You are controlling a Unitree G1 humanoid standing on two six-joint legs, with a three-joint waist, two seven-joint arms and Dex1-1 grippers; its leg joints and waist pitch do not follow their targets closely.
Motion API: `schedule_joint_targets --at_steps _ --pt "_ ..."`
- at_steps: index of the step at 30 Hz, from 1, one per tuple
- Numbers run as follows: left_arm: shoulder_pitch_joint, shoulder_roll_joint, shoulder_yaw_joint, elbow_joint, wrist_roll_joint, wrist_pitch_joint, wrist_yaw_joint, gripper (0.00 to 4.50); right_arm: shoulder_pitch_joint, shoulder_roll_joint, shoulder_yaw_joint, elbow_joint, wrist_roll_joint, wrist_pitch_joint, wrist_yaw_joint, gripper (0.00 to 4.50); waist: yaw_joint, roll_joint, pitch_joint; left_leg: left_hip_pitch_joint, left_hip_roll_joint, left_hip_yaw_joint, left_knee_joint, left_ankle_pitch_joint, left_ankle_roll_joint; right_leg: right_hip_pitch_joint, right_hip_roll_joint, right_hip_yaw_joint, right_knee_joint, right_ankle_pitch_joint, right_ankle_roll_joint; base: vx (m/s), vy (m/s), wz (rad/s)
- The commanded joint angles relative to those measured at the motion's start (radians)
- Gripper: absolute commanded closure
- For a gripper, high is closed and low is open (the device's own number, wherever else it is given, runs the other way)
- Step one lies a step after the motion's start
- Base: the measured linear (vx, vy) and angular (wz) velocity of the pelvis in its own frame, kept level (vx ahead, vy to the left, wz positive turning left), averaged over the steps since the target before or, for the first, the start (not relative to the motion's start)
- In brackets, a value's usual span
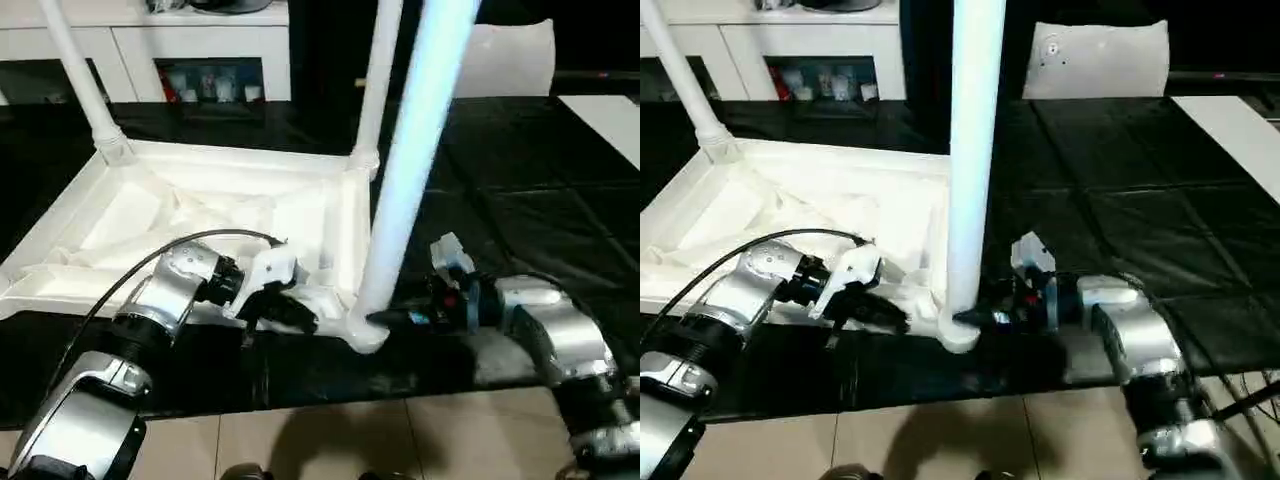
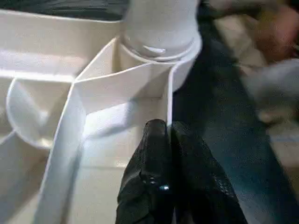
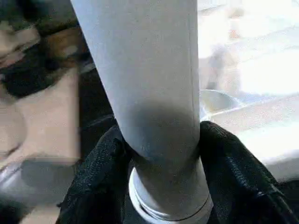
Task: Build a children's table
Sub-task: Rotate leg to tighten
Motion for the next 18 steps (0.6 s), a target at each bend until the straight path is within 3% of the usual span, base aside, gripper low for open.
schedule_joint_targets --at_steps 1,2,3,4,5,6,7,8,9,10,11,12,13,14,15,16,17,18 --pt "-0.004 -0.116 -0.010 -0.046 -0.015 0.087 0.133 4.50 0.002 0.108 0.036 -0.010 -0.031 0.105 -0.215 2.60 -0.015 -0.007 -0.035 0.015 0.062 -0.033 -0.073 -0.220 0.002 0.043 -0.106 0.075 -0.132 -0.586 0.000 0.000 0.000 0.00" --pt "-0.005 -0.118 -0.009 -0.046 -0.015 0.089 0.136 4.50 0.002 0.111 0.035 -0.010 -0.032 0.107 -0.219 2.60 -0.022 -0.007 -0.032 0.015 0.059 -0.037 -0.072 -0.240 -0.007 0.045 -0.104 0.068 -0.136 -0.628 0.023 0.000 0.000 0.00" --pt "-0.017 -0.158 0.013 -0.042 -0.021 0.138 0.214 4.50 -0.012 0.174 0.014 -0.011 -0.038 0.155 -0.323 2.60 -0.033 0.004 -0.030 0.033 0.058 -0.037 -0.064 -0.285 -0.013 0.035 -0.103 0.055 -0.157 -0.681 0.054 0.000 0.000 0.00" --pt "-0.019 -0.163 0.016 -0.041 -0.022 0.144 0.223 4.50 -0.015 0.181 0.012 -0.010 -0.039 0.161 -0.336 2.60 -0.044 0.004 -0.027 0.036 0.061 -0.041 -0.066 -0.315 -0.014 0.033 -0.101 0.047 -0.163 -0.687 0.057 0.000 0.000 0.00" --pt "-0.028 -0.186 0.031 -0.037 -0.025 0.171 0.270 4.50 -0.027 0.215 0.004 -0.005 -0.051 0.185 -0.397 2.60 -0.083 0.019 -0.020 0.033 0.088 -0.066 -0.081 -0.470 -0.028 0.054 -0.090 0.013 -0.166 -0.665 0.079 0.000 0.000 0.00" --pt "-0.028 -0.186 0.031 -0.037 -0.025 0.171 0.270 4.50 -0.027 0.215 0.004 -0.005 -0.051 0.185 -0.397 2.60 -0.083 0.019 -0.020 0.033 0.088 -0.066 -0.081 -0.470 -0.028 0.054 -0.090 0.013 -0.166 -0.665 0.079 -0.030 0.059 -0.10" --pt "-0.056 -0.236 0.066 -0.018 -0.025 0.211 0.383 4.50 -0.064 0.283 -0.010 0.030 -0.083 0.215 -0.533 2.60 -0.099 0.028 -0.024 0.006 0.132 -0.092 -0.119 -0.591 -0.032 0.094 -0.088 0.033 -0.098 -0.536 0.065 -0.030 0.059 -0.10" --pt "-0.066 -0.252 0.078 -0.012 -0.024 0.227 0.422 4.50 -0.080 0.307 -0.016 0.047 -0.091 0.224 -0.578 2.60 -0.086 0.049 -0.015 -0.029 0.180 -0.102 -0.202 -0.724 -0.056 0.115 -0.068 0.092 0.064 -0.299 0.001 -0.068 0.043 -0.03" --pt "-0.073 -0.262 0.087 -0.009 -0.024 0.236 0.450 4.50 -0.092 0.322 -0.022 0.063 -0.092 0.228 -0.607 2.60 -0.103 0.013 -0.020 0.024 0.130 -0.070 -0.188 -0.737 -0.077 0.060 -0.058 0.124 0.043 -0.211 -0.027 0.000 0.000 0.00" --pt "-0.078 -0.272 0.096 -0.010 -0.021 0.246 0.481 4.50 -0.102 0.341 -0.032 0.071 -0.091 0.237 -0.640 2.60 -0.103 -0.007 -0.016 0.040 0.071 -0.067 -0.135 -0.682 -0.092 0.032 -0.074 0.137 -0.038 -0.428 -0.024 0.000 0.000 0.00" --pt "-0.084 -0.288 0.108 -0.017 -0.018 0.263 0.515 4.50 -0.112 0.368 -0.036 0.077 -0.094 0.227 -0.672 2.60 -0.086 -0.035 0.002 0.115 -0.025 -0.023 0.042 -0.345 -0.033 -0.064 -0.129 0.108 -0.204 -0.988 0.063 0.037 -0.051 0.05" --pt "-0.085 -0.293 0.112 -0.020 -0.016 0.268 0.524 4.50 -0.114 0.376 -0.037 0.078 -0.096 0.223 -0.682 2.60 -0.078 -0.031 -0.017 0.018 -0.017 -0.041 0.030 -0.134 0.022 0.044 -0.171 0.130 -0.166 -1.020 0.089 0.119 -0.022 -0.30" --pt "-0.087 -0.301 0.116 -0.026 -0.014 0.276 0.538 4.50 -0.117 0.389 -0.037 0.078 -0.099 0.217 -0.697 2.60 -0.077 -0.033 -0.025 -0.043 -0.002 -0.056 -0.007 -0.087 0.022 0.097 -0.163 0.125 -0.128 -0.910 0.098 0.119 -0.022 -0.30" --pt "-0.085 -0.311 0.117 -0.043 -0.007 0.286 0.550 4.50 -0.116 0.408 -0.034 0.071 -0.110 0.203 -0.717 2.25 -0.069 -0.012 -0.025 -0.023 0.043 -0.073 -0.072 -0.082 0.021 0.056 -0.106 0.121 -0.113 -0.645 0.049 0.108 0.020 -0.27" --pt "-0.082 -0.311 0.115 -0.053 -0.004 0.292 0.550 4.50 -0.110 0.411 -0.030 0.064 -0.113 0.194 -0.715 1.90 -0.078 0.000 -0.047 0.002 0.067 -0.077 -0.070 -0.052 0.023 0.044 -0.092 0.126 -0.073 -0.357 -0.043 0.000 0.000 0.00" --pt "-0.075 -0.304 0.104 -0.063 0.008 0.283 0.542 4.50 -0.098 0.411 -0.029 0.050 -0.116 0.185 -0.712 1.90 -0.081 0.001 -0.050 -0.004 0.069 -0.077 -0.072 -0.016 0.039 0.050 -0.089 0.127 -0.058 -0.242 -0.088 0.000 0.000 0.00" --pt "-0.074 -0.302 0.101 -0.064 0.010 0.281 0.541 4.50 -0.096 0.411 -0.029 0.048 -0.117 0.184 -0.711 1.80 -0.083 -0.002 -0.051 -0.010 0.073 -0.076 -0.071 0.028 0.075 0.051 -0.090 0.130 -0.044 -0.111 -0.153 0.000 0.000 0.00" --pt "-0.073 -0.300 0.097 -0.066 0.013 0.279 0.542 4.50 -0.094 0.413 -0.030 0.045 -0.120 0.183 -0.714 1.67 -0.082 -0.002 -0.047 -0.008 0.069 -0.068 -0.068 0.014 0.088 0.046 -0.093 0.133 -0.050 -0.108 -0.176 0.000 0.000 0.00"
